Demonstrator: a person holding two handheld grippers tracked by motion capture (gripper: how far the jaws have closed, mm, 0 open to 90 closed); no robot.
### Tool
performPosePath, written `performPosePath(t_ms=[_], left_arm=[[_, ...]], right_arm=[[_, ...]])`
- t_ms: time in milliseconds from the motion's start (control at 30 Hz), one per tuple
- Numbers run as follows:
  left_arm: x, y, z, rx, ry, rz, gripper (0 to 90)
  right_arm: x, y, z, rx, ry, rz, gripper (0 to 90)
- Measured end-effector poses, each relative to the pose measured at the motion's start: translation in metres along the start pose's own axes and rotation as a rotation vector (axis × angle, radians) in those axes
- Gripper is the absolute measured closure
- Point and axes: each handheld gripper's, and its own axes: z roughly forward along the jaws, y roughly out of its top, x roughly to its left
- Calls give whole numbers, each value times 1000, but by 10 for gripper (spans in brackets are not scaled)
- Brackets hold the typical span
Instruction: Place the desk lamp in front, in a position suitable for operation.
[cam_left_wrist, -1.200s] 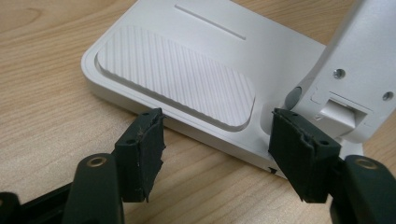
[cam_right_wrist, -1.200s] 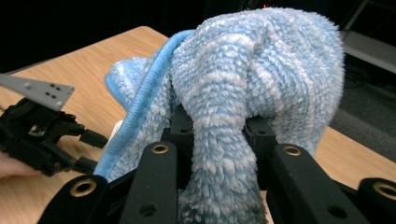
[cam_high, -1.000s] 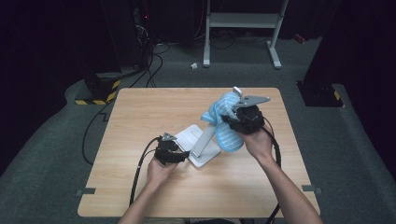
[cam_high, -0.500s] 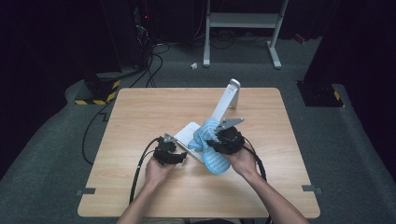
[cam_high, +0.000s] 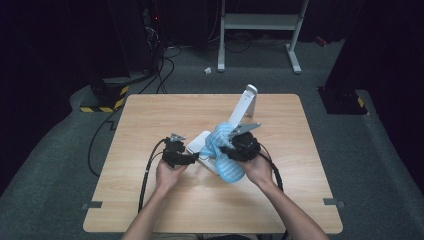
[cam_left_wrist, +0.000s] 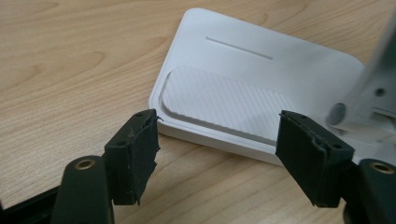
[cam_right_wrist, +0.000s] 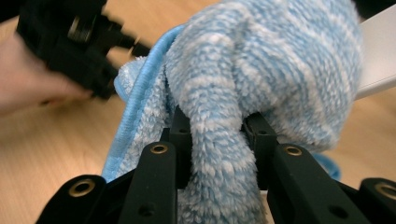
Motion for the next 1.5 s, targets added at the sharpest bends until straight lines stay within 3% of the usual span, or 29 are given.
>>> performPosePath(t_ms=[133,233,333,467,600,767,933,1067,1133,1233,1400,1500], left_arm=[[4,-3,9,30,14,-16,309],[2,-3,10,41,38,15,309],[3,-5,11,51,35,24,311],[4,-4,10,55,35,27,323],[6,-5,8,58,25,16,320],[5,-6,-11,2,-21,10,312],[-2,-13,-46,-82,-93,5,293],[-18,-18,-65,-97,-171,38,264],[-27,-19,-66,-82,-200,57,254],[-39,-22,-59,-52,-206,87,245],[-51,-24,-46,-22,-215,100,266],[-55,-24,-41,3,-210,123,338]], right_arm=[[15,-16,21,40,48,-13,696],[26,-26,36,80,77,-34,696],[38,-34,49,121,91,-53,695],[43,-39,52,137,98,-71,693],[40,-43,43,132,92,-78,686],[39,-54,35,129,72,-81,677],[52,-56,51,138,80,-113,651],[56,-53,63,114,113,-106,576],[56,-53,65,110,140,-101,521],[55,-57,60,102,160,-94,438],[48,-69,43,82,146,-96,364],[39,-76,31,70,147,-80,355]])
